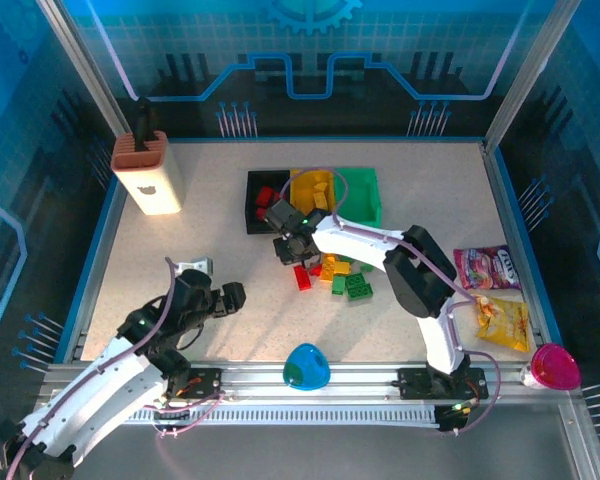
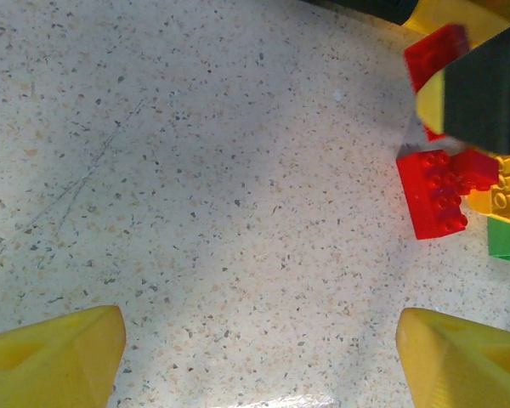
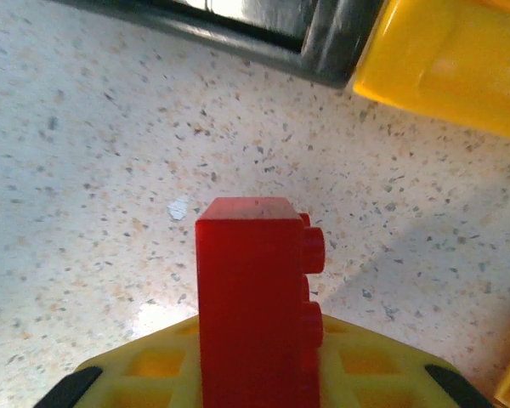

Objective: Sort the legos into containers by color
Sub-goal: Pick up the lego from the center of the table, then place the lego in the container.

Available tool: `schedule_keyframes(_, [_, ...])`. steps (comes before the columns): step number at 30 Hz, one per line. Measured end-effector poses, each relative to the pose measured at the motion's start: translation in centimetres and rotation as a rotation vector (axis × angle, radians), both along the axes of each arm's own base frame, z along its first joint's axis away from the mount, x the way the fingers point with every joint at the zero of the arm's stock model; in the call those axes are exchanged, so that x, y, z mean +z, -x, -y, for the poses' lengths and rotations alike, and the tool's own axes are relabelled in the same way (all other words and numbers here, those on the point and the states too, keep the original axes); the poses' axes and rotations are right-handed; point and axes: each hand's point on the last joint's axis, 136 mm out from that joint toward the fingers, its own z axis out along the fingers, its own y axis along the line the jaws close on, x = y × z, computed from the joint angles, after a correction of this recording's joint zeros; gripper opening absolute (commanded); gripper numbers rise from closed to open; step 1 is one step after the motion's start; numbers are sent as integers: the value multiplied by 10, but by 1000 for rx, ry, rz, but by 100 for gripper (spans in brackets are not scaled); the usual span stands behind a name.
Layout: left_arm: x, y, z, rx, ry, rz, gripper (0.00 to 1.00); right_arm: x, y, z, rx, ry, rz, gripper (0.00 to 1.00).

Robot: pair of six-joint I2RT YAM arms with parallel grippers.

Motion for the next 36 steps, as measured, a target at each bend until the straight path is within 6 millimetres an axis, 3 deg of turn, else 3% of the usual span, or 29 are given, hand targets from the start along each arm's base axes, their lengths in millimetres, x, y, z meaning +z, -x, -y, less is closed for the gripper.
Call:
schedule_keyframes(7, [-2,-2,2,0,2,2,84,24,-5,-4,25,-15,34,16])
schedule_keyframes(10, [-5,-2,1,0,0,-1,84,50,-16,-13,41,-42,73,18])
schedule_keyframes(14, [-7,-1,1,0,-2,-4,84,93,-51,-33,49,-104,156,19])
schedule_keyframes(17, [-9,-1,1,-2,-2,-9,83,109,-80,-41,41,-127,194,20])
schedule_keyframes(20, [-14,1,2,-9,0,-20,83,107,-108,-43,28,-124,203,21])
schedule_keyframes(25, [-15,2,4,-18,7,-24,83,76,-136,-39,16,-102,162,30])
schedule_keyframes(29, [-15,2,5,-22,10,-24,83,57,-139,-36,18,-90,124,67])
schedule_keyframes(30, [-15,2,5,-23,10,-23,83,56,-139,-37,24,-90,119,71])
schedule_keyframes(36, [-20,2,9,-41,-5,-57,83,72,-131,-42,49,-114,136,74])
